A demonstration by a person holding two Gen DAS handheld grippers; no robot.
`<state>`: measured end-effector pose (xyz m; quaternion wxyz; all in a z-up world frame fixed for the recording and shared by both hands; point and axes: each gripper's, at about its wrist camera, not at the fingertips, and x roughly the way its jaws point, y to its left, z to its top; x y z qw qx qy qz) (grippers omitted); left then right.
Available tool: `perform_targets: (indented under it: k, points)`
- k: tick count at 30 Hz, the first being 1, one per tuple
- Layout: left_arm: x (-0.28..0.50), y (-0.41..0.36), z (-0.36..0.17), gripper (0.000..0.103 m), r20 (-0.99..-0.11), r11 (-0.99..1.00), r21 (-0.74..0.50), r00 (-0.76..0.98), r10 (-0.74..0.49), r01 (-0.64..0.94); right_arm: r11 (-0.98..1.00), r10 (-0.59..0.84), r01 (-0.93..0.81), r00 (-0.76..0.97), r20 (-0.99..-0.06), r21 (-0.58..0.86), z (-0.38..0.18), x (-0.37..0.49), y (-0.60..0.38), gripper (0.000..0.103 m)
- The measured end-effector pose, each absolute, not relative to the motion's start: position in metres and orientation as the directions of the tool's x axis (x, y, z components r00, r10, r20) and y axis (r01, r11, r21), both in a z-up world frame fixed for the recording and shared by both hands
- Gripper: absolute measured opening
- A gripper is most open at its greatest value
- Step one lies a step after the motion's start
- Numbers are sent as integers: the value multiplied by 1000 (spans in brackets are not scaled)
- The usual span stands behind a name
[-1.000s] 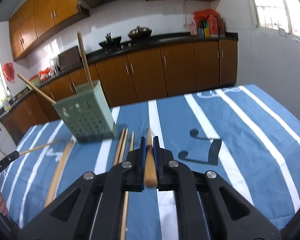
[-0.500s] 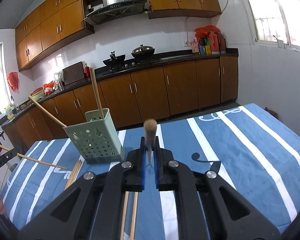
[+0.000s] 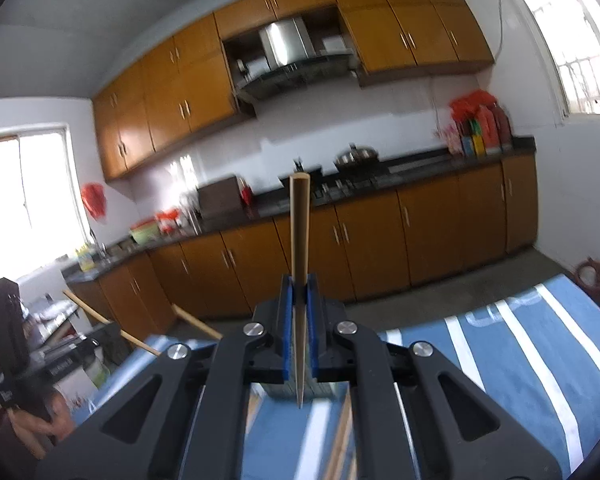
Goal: Organize utensils
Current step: 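Lift both chopsticks upright and bring them above the green holder, then lower both chopsticks tip-first into the green holder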
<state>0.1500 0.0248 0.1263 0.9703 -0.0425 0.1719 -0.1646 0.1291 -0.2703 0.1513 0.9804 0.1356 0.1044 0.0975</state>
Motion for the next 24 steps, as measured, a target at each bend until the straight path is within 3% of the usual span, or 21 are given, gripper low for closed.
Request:
perform_targets:
  k: [6,10,19,24]
  points:
    - [172,-1,150,7,-253,948,-95,914,-318,304,946,185,-156,979,-80,284,169,152,-254,8]
    - [199,-7,146,7,-255,956,-112,922,-292,272,953,162,-138,984,-70,269,163,178,-246,8]
    - [235,-9,106,7,-344,959,-134,896,-281,249,969,152,-108,970,-192,223,122,235,-230,8]
    - [239,-11,97,7,-343,960,-125,897,-278,250,971,158,-105,957,-245,214,103,247,-225,8]
